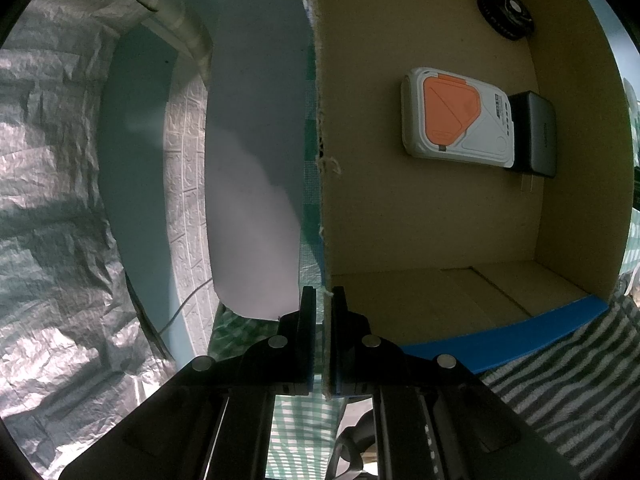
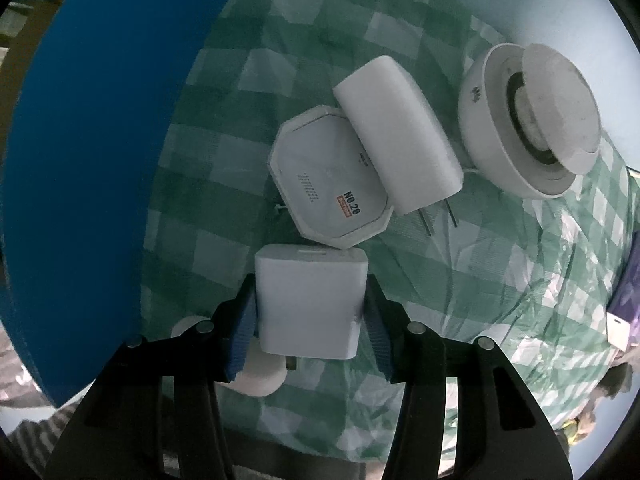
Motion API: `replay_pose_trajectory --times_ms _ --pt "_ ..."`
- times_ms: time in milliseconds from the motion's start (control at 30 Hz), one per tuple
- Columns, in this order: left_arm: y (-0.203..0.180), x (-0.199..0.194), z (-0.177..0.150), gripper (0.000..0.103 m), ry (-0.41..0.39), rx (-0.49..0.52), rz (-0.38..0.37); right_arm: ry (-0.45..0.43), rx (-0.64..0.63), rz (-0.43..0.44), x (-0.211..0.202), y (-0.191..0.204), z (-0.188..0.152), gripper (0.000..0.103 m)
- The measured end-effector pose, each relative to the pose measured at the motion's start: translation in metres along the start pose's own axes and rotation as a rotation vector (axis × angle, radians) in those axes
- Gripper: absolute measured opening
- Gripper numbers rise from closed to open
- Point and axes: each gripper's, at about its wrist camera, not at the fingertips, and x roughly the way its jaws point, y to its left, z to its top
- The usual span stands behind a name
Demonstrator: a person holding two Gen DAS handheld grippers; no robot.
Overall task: Organize rigid objects
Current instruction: 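Close the right gripper on the white cube charger, then carry the white cube into the box beside the puck and release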
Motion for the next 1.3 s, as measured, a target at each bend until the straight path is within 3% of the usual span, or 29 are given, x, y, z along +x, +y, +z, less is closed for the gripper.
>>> replay_pose_trajectory --times_ms 400,867,1100,1300 --pt "0.000 0.000 0.000 0.008 0.000 0.003 0.003 -0.064 -0.040 0.020 -0.046 0.007 -0.004 0.050" --pt "0.000 0.001 -0.001 0.009 -0.002 0.004 0.004 -0.134 -0.115 0.051 -0.114 0.023 0.013 0.050" --pt "0.000 0.001 -0.001 0.009 -0.002 0.005 0.005 -0.193 -0.186 0.079 -0.154 0.056 0.024 0.050" --pt "0.001 0.001 -0.001 0.009 -0.004 0.003 0.001 -0.209 -0.253 0.086 -0.159 0.093 0.038 0.050"
